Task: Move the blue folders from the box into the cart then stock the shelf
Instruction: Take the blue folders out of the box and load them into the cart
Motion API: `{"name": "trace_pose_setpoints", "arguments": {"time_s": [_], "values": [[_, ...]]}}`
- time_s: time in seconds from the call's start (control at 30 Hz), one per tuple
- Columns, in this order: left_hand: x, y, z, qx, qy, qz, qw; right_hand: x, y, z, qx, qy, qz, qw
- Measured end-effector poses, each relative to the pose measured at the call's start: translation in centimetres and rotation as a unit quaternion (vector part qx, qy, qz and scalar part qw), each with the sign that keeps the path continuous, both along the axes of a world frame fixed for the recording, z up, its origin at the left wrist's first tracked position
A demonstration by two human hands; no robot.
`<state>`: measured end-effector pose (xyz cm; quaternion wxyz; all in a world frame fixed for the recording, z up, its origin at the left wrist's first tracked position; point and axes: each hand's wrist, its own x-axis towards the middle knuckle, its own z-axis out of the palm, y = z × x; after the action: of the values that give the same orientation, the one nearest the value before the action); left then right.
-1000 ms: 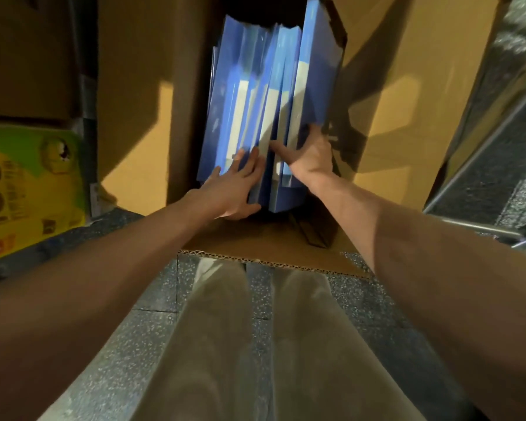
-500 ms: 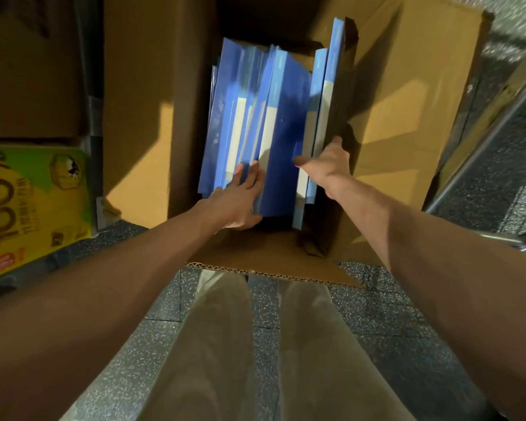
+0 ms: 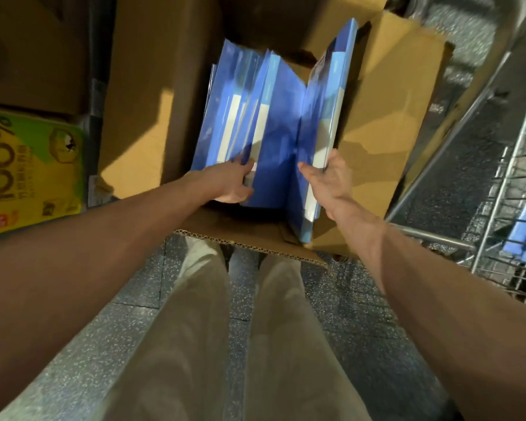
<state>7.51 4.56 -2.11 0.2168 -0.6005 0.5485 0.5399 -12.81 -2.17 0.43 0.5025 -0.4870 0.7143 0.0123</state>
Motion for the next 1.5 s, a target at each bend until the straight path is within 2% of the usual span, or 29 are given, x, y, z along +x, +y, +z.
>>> {"name": "trace_pose_setpoints", "arguments": {"time_s": [0.27,0.5,0.63,0.77,0.87,1.0,1.23,1.3,1.37,1.5], "values": [[0.1,-2.5,14.0,-0.133,0.025,0.111,0.985,0.2,-2.8,11.6,-0.056,-0.025,-0.024,0.998],[0.3,-4.0,29.3,-0.259,-0.016,0.217,0.941,1.2,-2.7,26.0,-0.082,-0.020,0.082,0.993],[1.7,-3.2,36.9,-0.339,-0.026,0.155,0.928,0.9,-3.0,33.3,-0.102,-0.060,0.145,0.982],[2.3,-2.6,44.3,-0.455,-0.051,0.062,0.887,1.1,-3.4,40.9,-0.127,-0.070,0.251,0.957],[2.4,-2.4,48.5,-0.484,-0.071,0.025,0.872,2.4,-3.2,46.3,-0.112,-0.078,0.310,0.941],[3.5,-2.2,53.1,-0.510,-0.083,-0.036,0.855,4.5,-2.7,51.9,-0.129,-0.049,0.423,0.896],[6.1,-2.2,59.0,-0.503,-0.060,-0.097,0.857,6.5,-0.9,58.9,-0.216,0.031,0.538,0.814],[5.7,-2.2,59.8,-0.522,-0.056,-0.099,0.846,6.1,-0.1,60.1,-0.246,0.065,0.544,0.799],[4.9,-2.1,59.8,-0.540,-0.042,-0.095,0.835,4.9,0.4,60.9,-0.267,0.079,0.523,0.805],[2.2,-1.6,59.5,-0.538,-0.030,-0.039,0.841,0.2,0.9,62.4,-0.311,0.048,0.381,0.870]]}}
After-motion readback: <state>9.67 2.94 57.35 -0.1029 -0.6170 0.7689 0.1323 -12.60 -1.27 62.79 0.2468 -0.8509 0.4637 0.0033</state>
